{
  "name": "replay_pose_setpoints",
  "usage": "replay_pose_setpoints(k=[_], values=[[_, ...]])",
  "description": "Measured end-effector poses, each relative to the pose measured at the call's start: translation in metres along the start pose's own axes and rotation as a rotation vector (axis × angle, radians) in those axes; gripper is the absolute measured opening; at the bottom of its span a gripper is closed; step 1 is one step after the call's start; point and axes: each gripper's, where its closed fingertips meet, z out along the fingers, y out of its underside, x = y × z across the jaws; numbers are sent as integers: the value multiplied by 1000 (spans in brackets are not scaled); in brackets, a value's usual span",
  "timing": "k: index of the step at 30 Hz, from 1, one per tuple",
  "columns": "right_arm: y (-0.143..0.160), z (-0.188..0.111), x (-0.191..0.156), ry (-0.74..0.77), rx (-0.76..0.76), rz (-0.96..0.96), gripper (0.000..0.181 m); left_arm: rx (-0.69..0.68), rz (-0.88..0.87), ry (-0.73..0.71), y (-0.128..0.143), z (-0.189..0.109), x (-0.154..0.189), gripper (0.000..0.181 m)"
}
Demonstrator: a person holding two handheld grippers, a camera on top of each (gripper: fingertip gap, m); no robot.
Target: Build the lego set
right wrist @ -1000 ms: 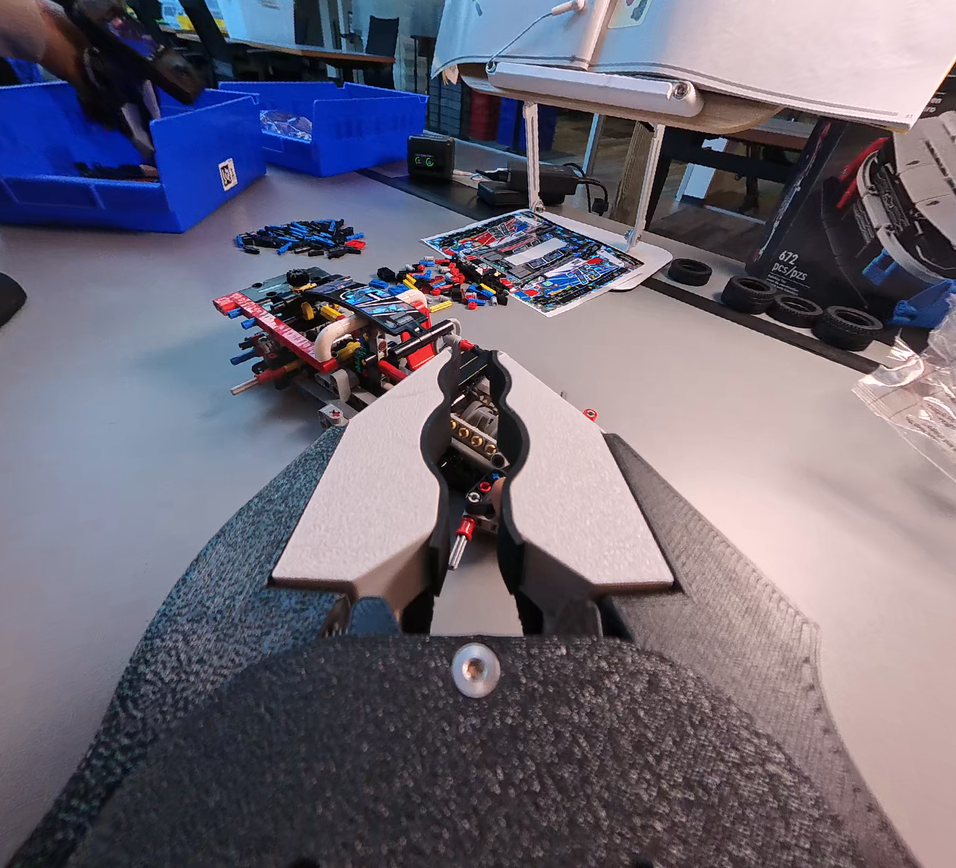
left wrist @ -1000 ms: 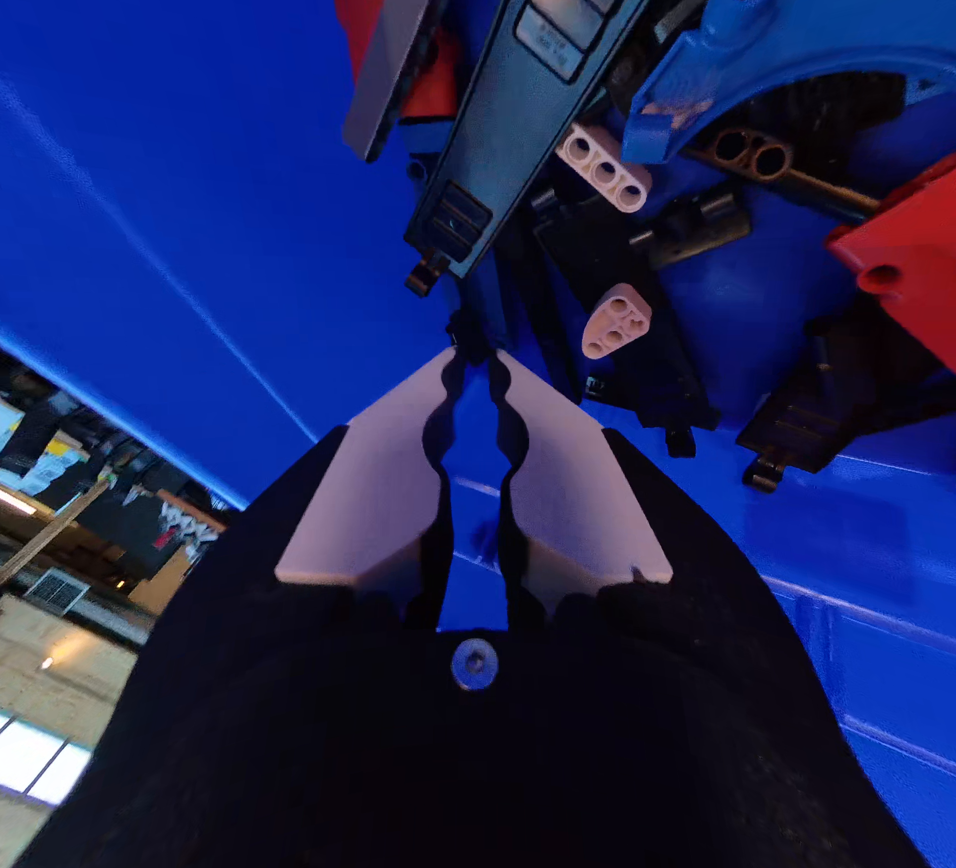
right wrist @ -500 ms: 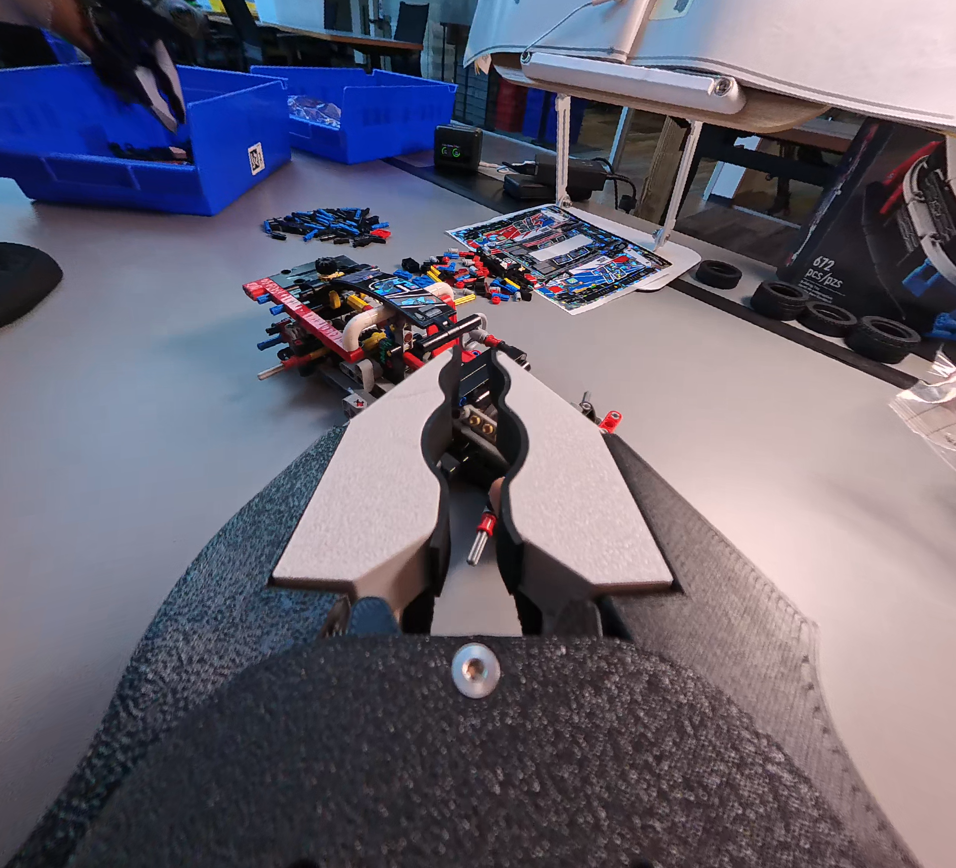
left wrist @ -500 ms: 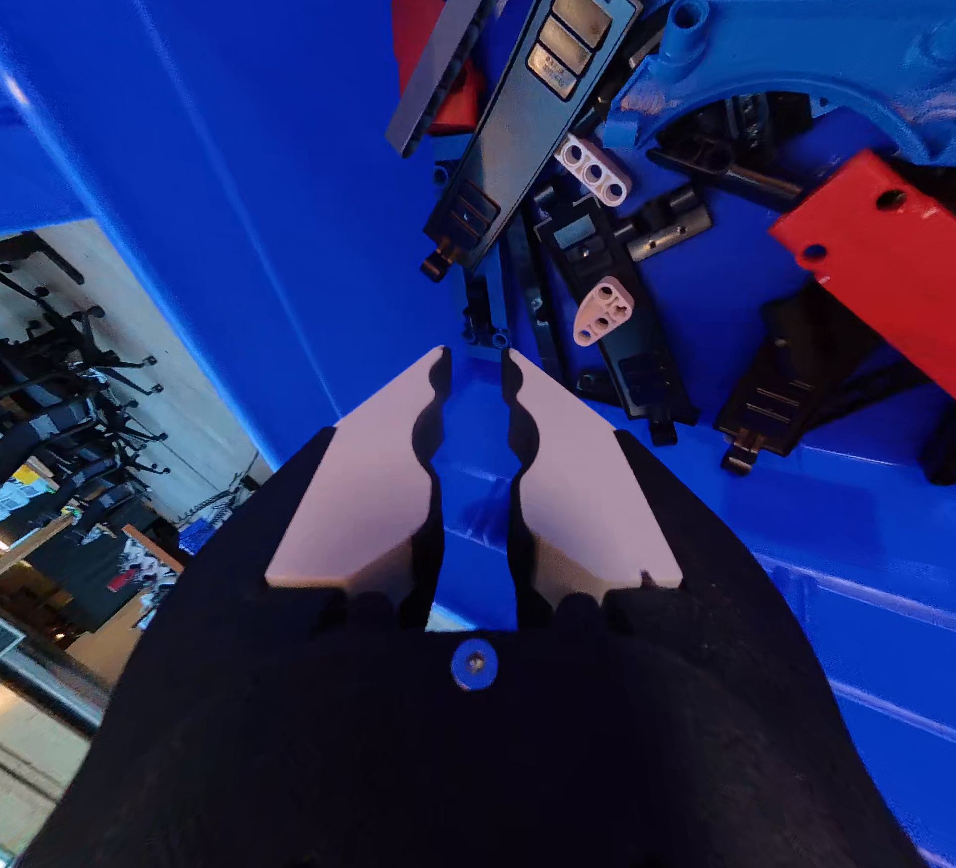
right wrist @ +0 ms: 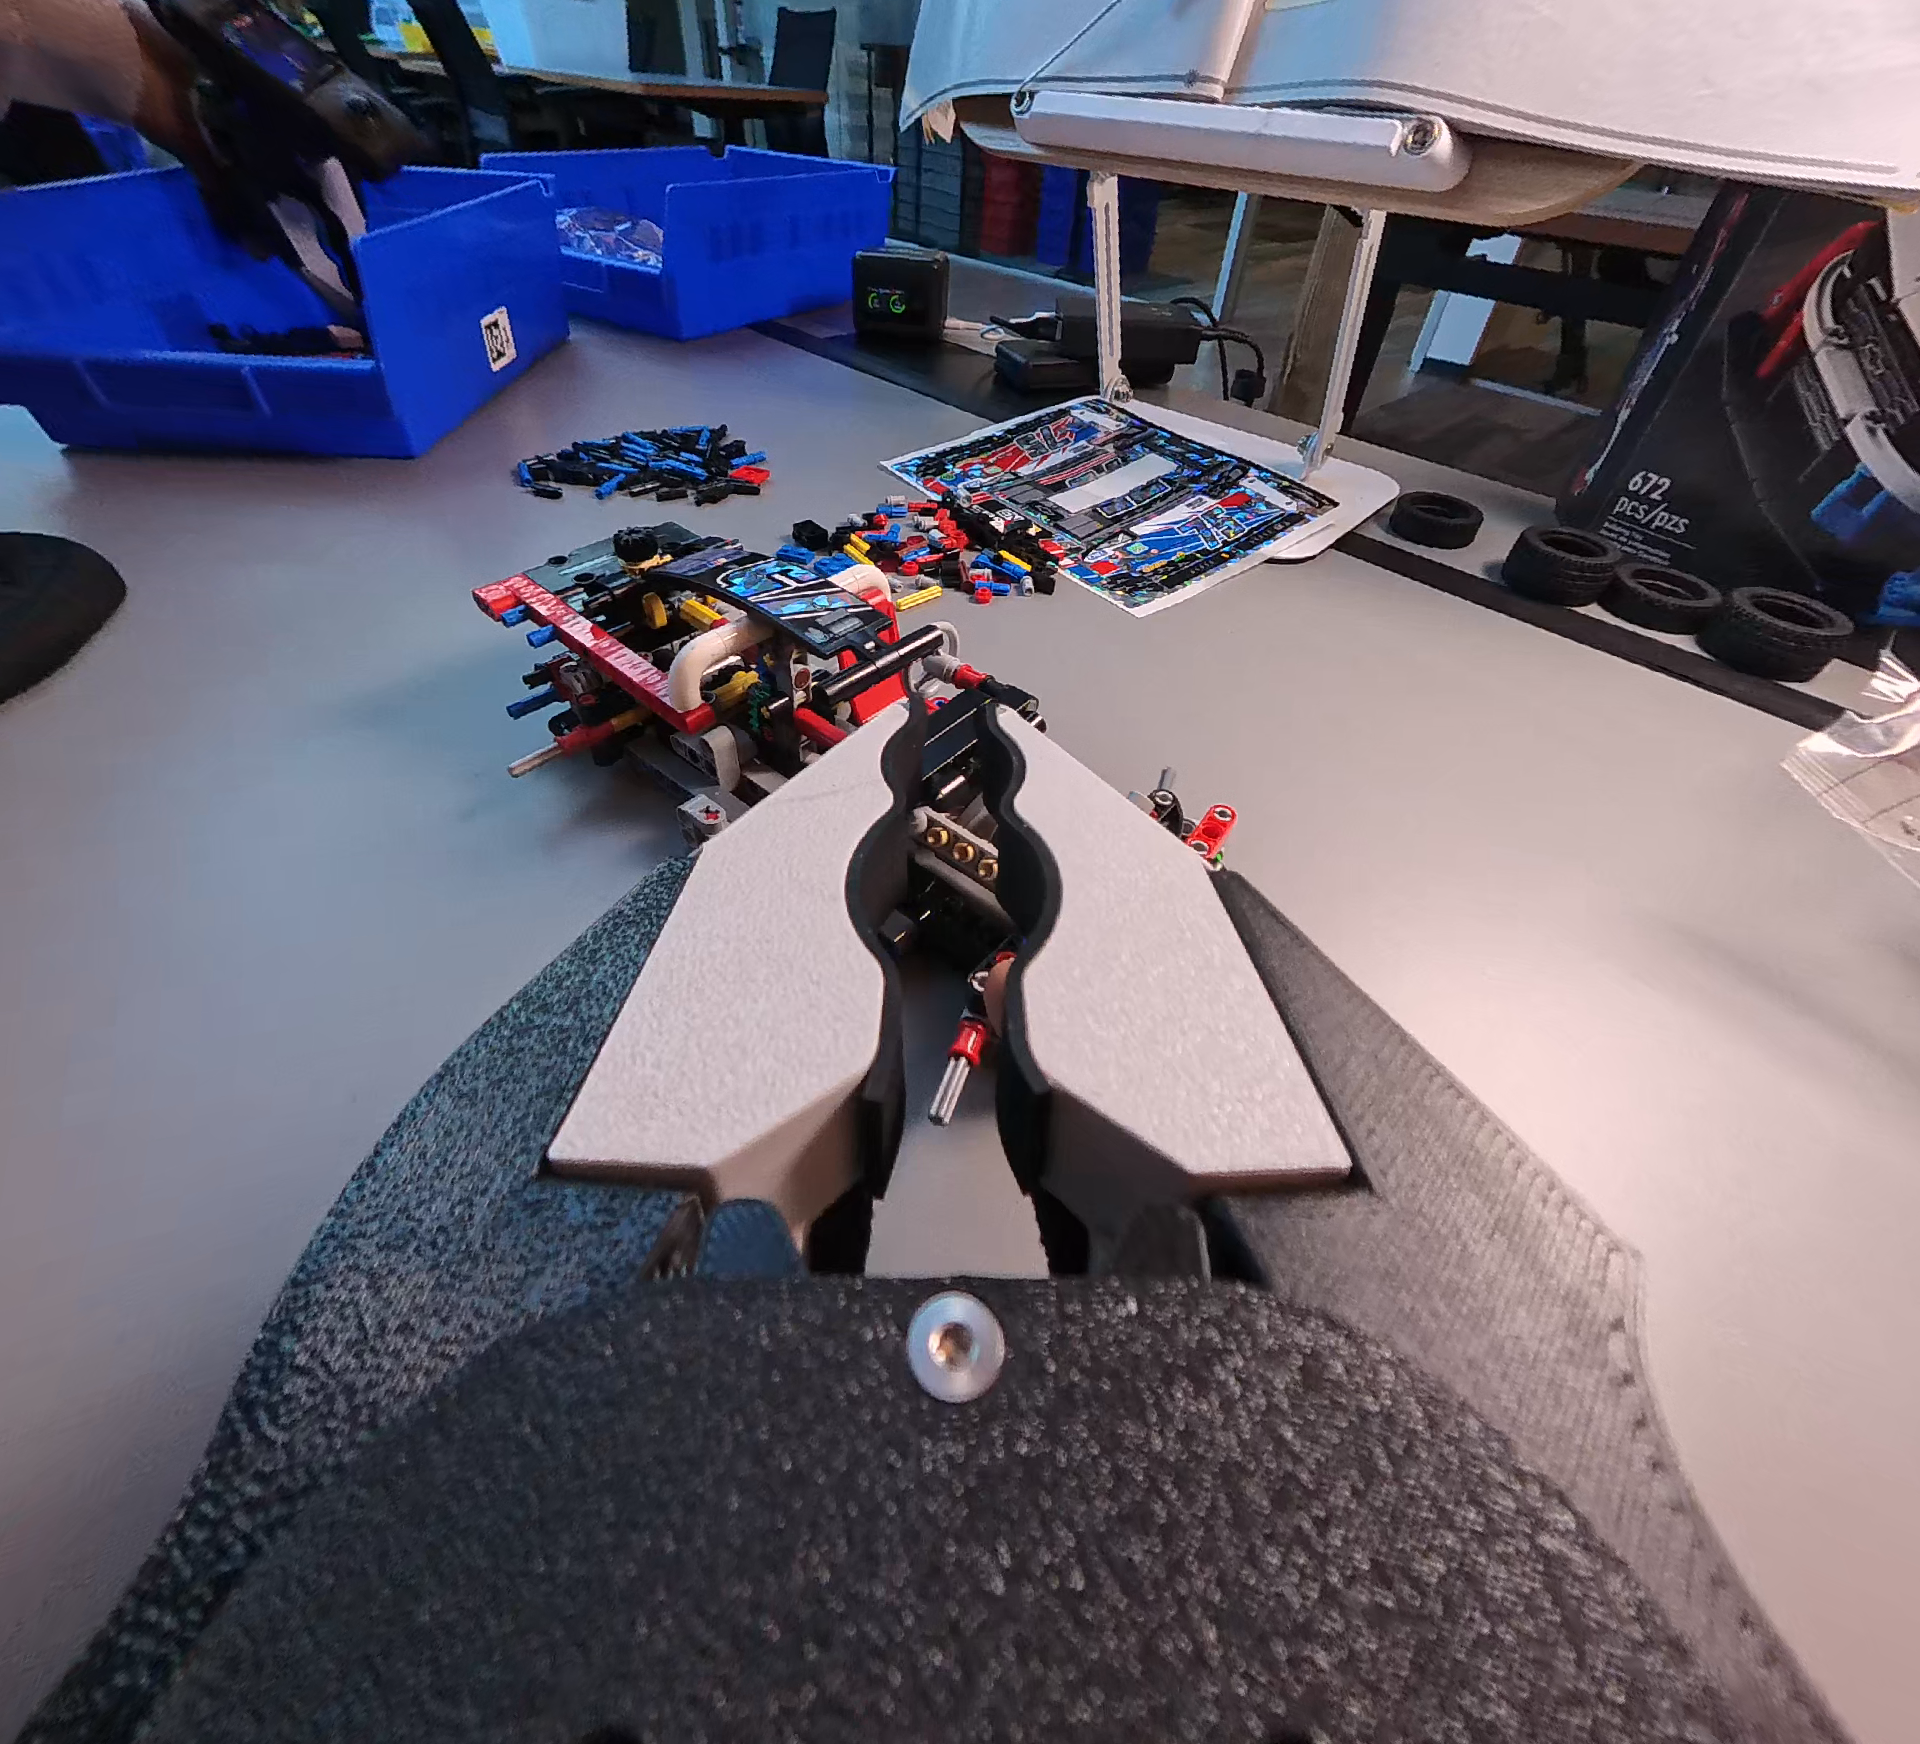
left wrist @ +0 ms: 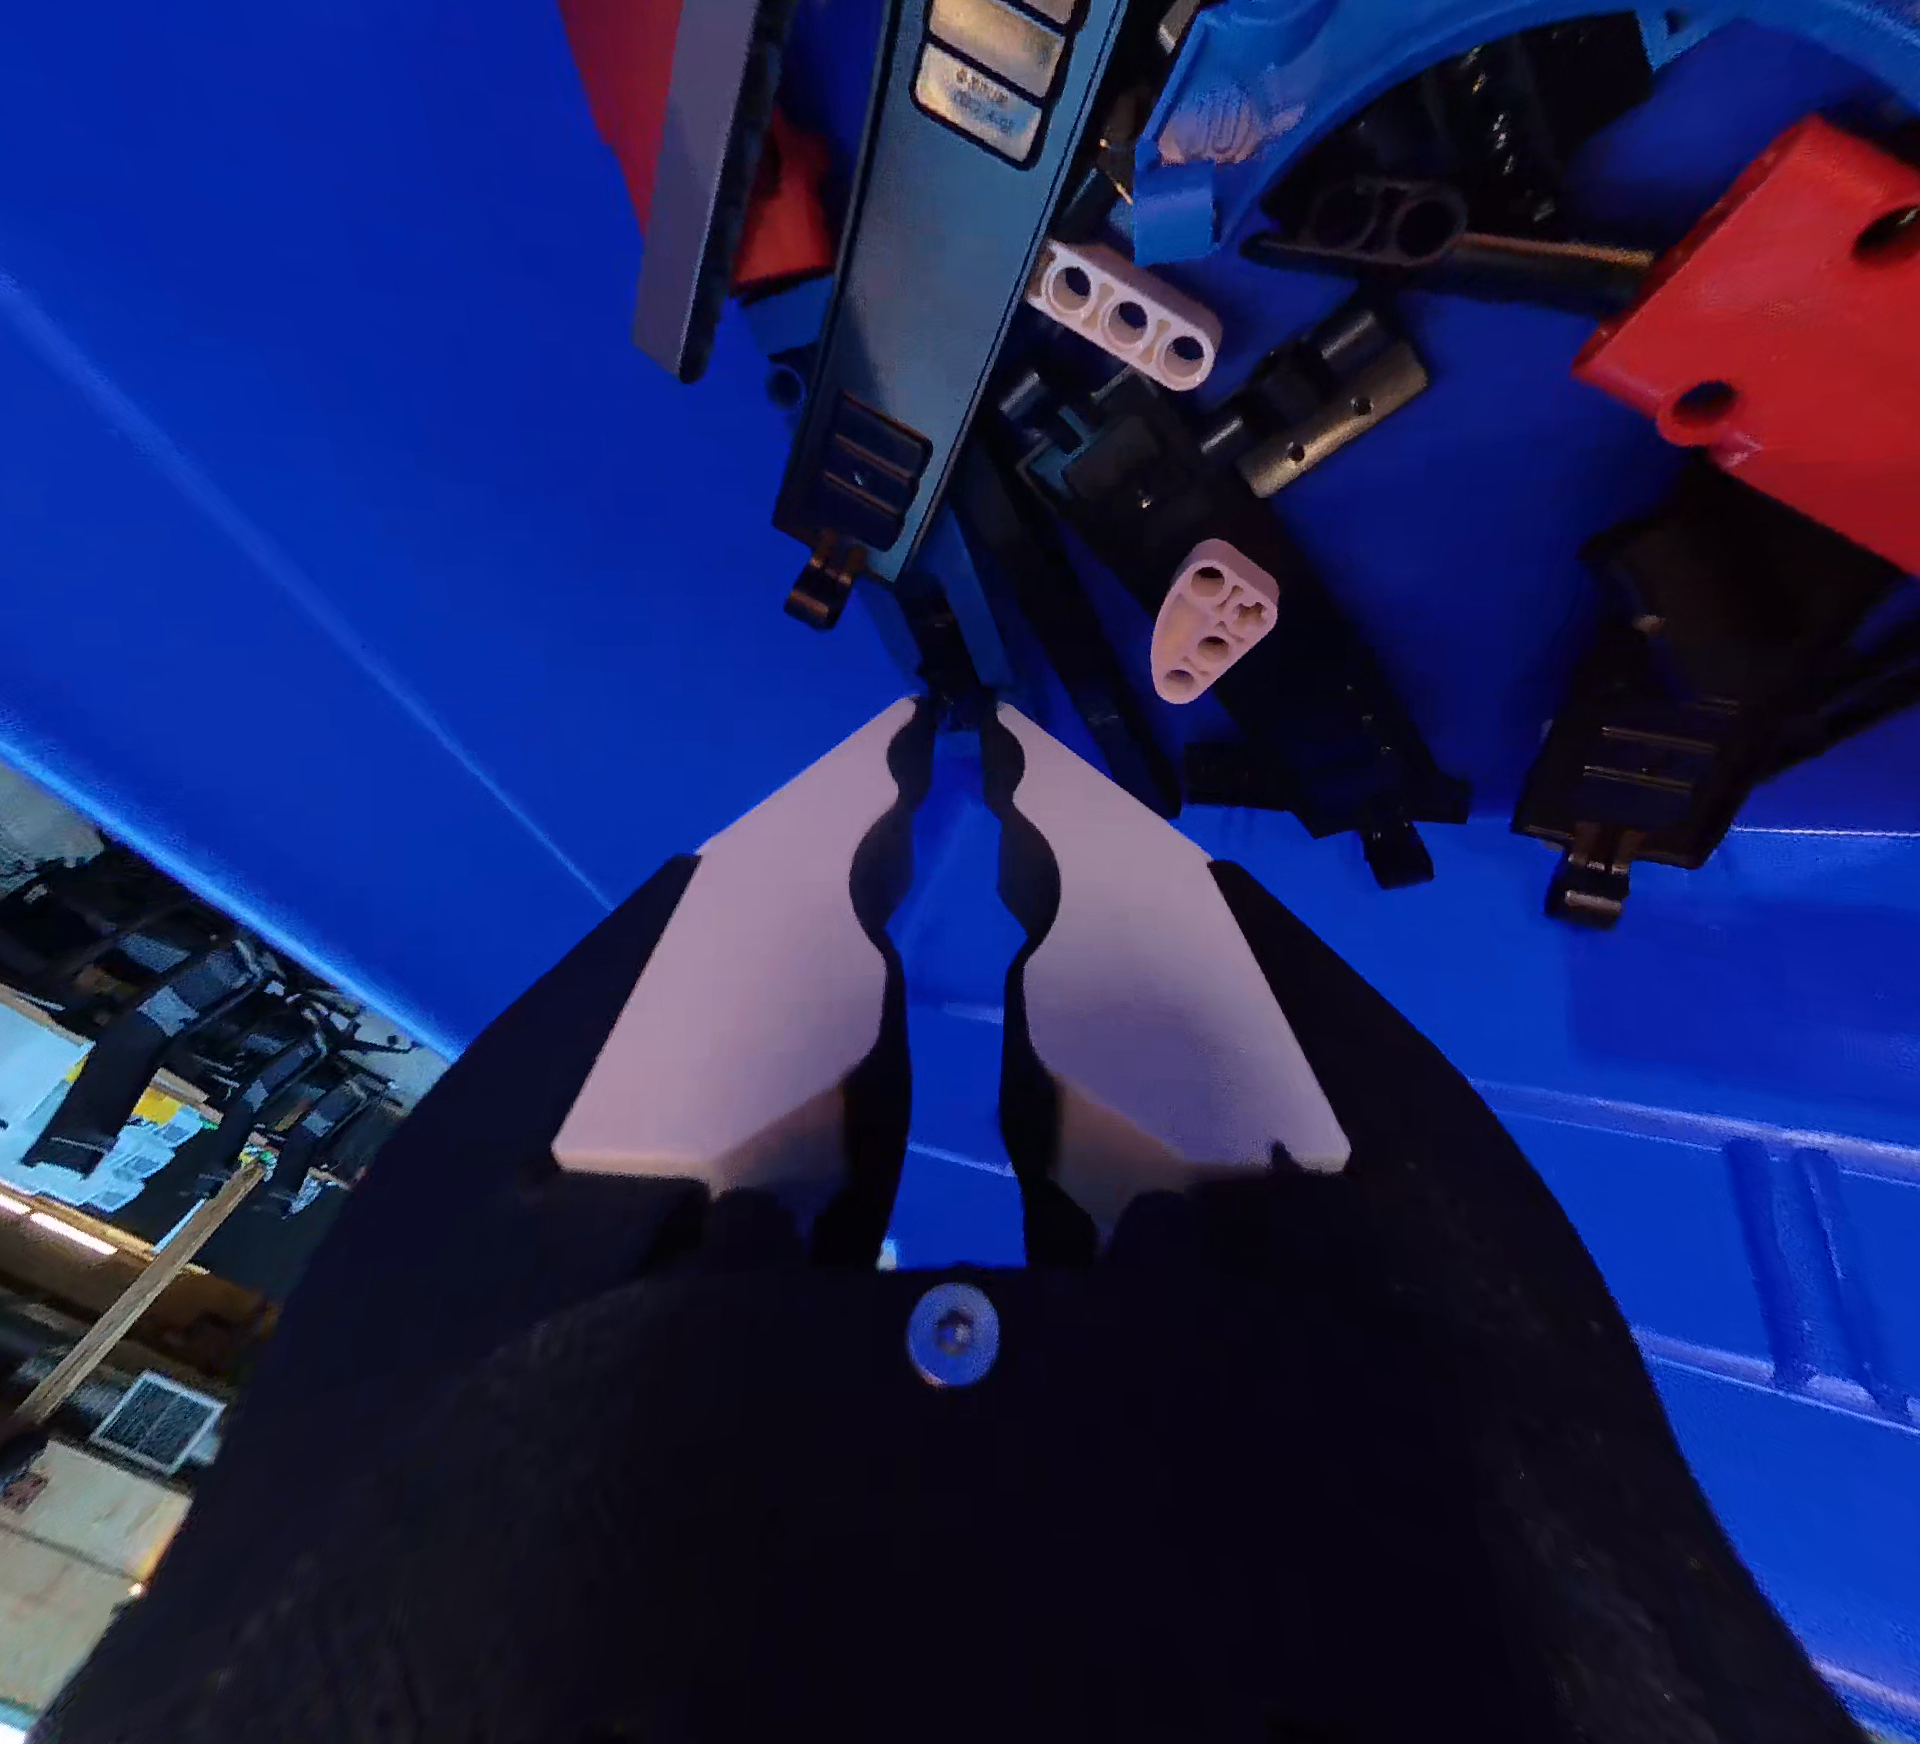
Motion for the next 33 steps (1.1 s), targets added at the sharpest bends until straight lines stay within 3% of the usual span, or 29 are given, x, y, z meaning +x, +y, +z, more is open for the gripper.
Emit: replay_pose_setpoints(k=[1,9,13,20,29,33], values=[[0,0,0,1,1,2,7,20,-11,17,-2,-2,1,0],[1,1,0,0,-6,1,7,83,-77,42,-5,-8,3,0],[1,1,0,1,-6,-2,7,120,-137,64,-6,-8,1,14],[1,1,0,4,-7,1,7,202,-260,142,-17,-9,-1,12],[1,0,1,-1,-5,10,7,140,-260,173,-17,-4,-2,6],[1,0,-1,-4,-4,-3,7,184,-268,132,-20,-23,-4,4]])
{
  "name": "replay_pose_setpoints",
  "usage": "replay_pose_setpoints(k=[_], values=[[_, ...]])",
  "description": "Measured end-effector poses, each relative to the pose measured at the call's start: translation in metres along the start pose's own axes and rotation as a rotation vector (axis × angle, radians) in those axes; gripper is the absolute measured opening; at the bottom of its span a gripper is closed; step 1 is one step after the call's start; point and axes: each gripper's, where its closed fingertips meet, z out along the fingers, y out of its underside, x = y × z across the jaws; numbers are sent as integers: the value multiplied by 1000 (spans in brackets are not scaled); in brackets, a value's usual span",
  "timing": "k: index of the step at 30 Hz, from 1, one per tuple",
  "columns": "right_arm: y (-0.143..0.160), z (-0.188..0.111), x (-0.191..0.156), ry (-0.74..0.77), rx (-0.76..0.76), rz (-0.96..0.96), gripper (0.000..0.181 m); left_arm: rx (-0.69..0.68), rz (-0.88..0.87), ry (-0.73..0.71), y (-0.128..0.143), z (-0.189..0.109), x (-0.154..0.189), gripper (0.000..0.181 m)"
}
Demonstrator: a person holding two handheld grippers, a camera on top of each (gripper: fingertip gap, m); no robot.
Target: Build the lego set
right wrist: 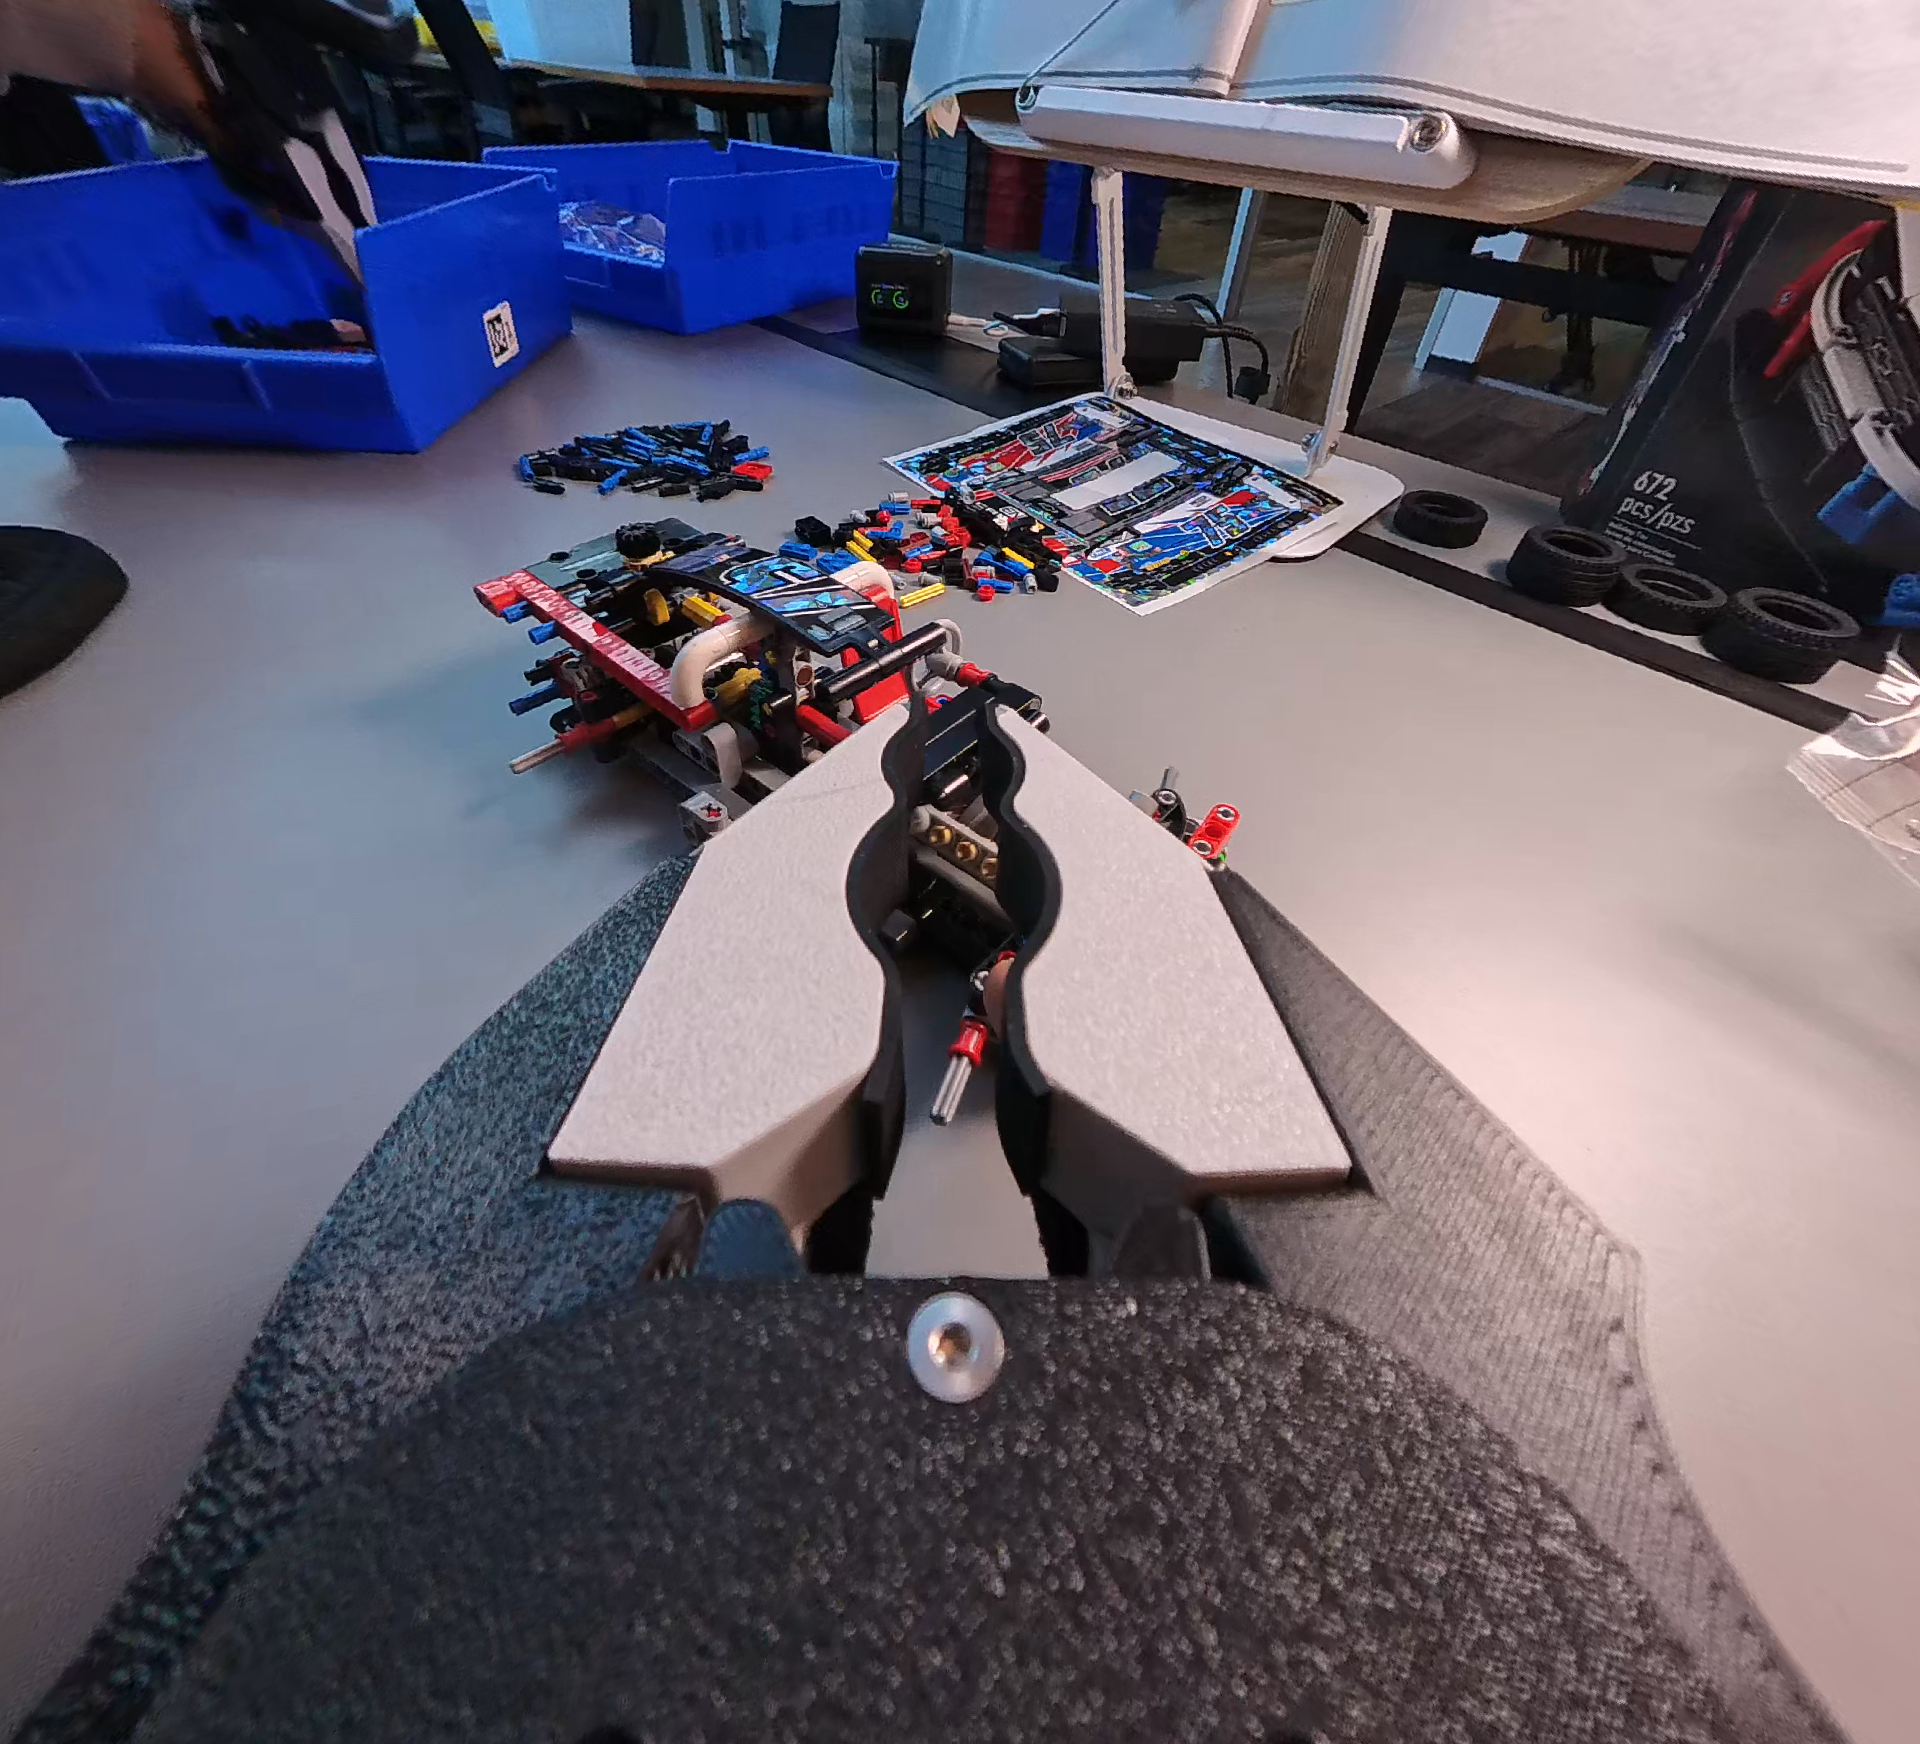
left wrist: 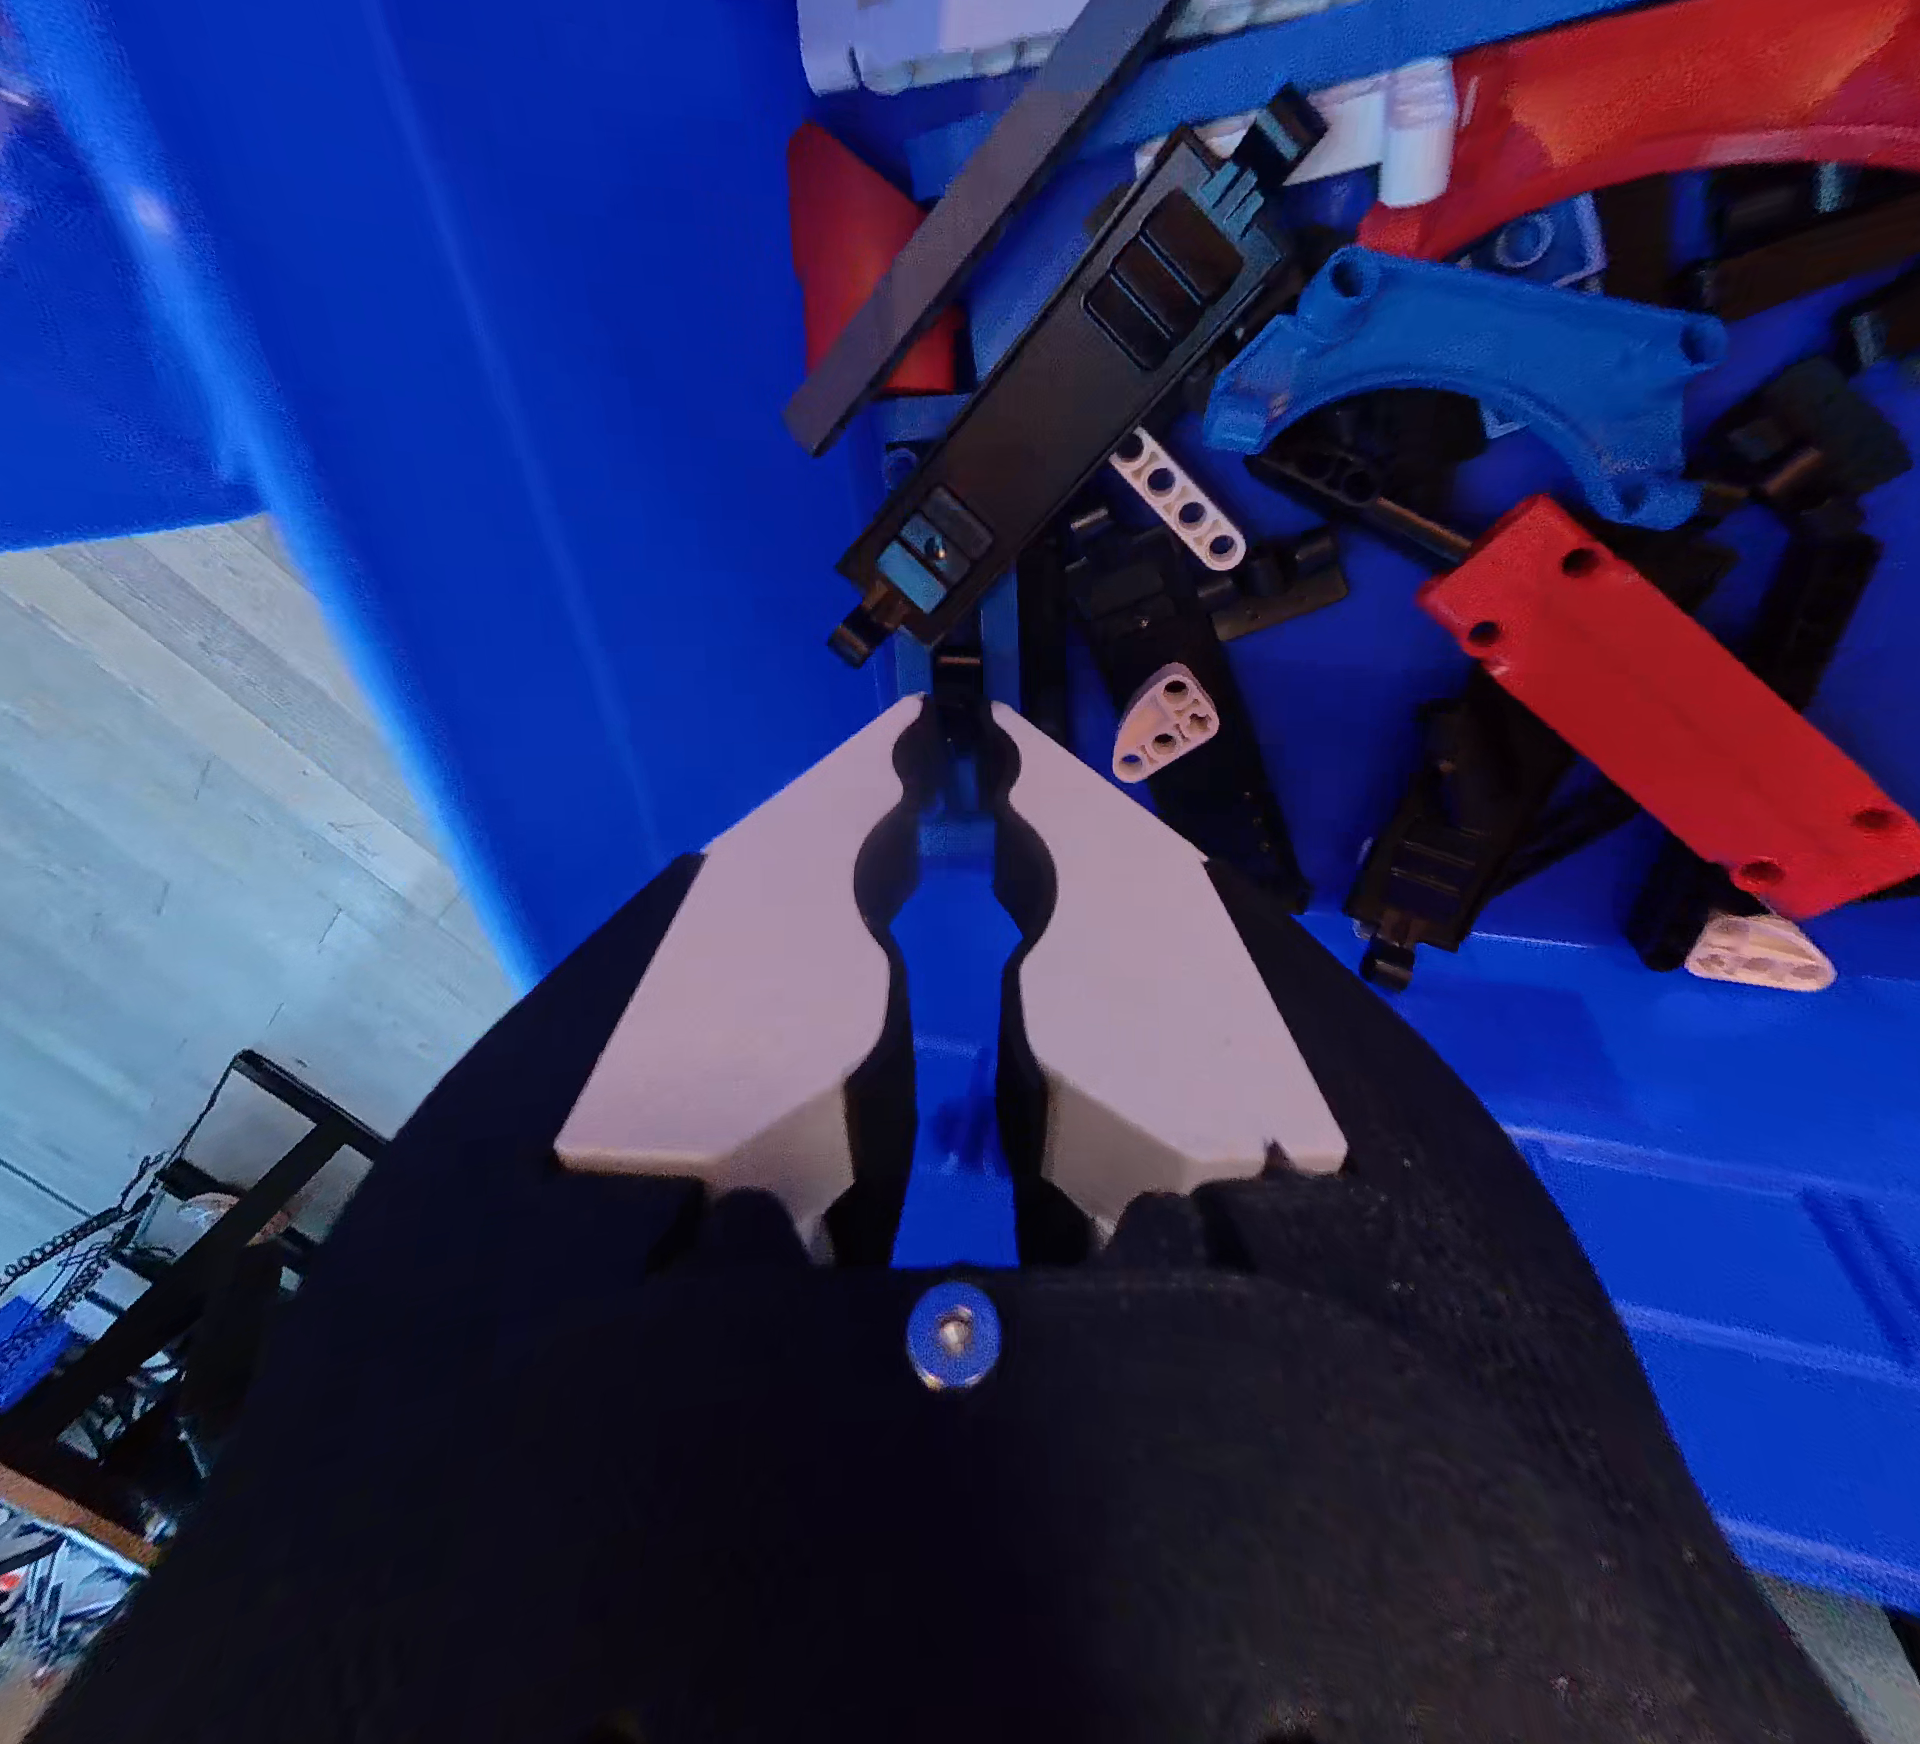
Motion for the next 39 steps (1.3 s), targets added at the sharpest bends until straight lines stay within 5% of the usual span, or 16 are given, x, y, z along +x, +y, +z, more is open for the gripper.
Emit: replay_pose_setpoints(k=[7,10,16,21,24,30,39], values=[[-2,-1,-9,-33,9,-28,6,239,-52,-60,-19,-84,8,4],[-7,-4,-14,-45,25,-48,6,479,-76,-3,-54,-129,39,4],[-22,-8,-27,-55,74,-100,5,1111,-13,301,-159,-231,175,3],[-36,-7,-50,-103,108,-177,8,1418,-27,711,-218,-262,295,3],[-51,-7,-70,-141,139,-265,11,1413,-67,963,-253,-254,360,4],[-49,-1,-120,-261,85,-572,26,1164,-67,1349,-292,-234,474,4],[-28,3,-130,-294,17,-664,20,1057,-72,1416,-305,-213,501,3]])
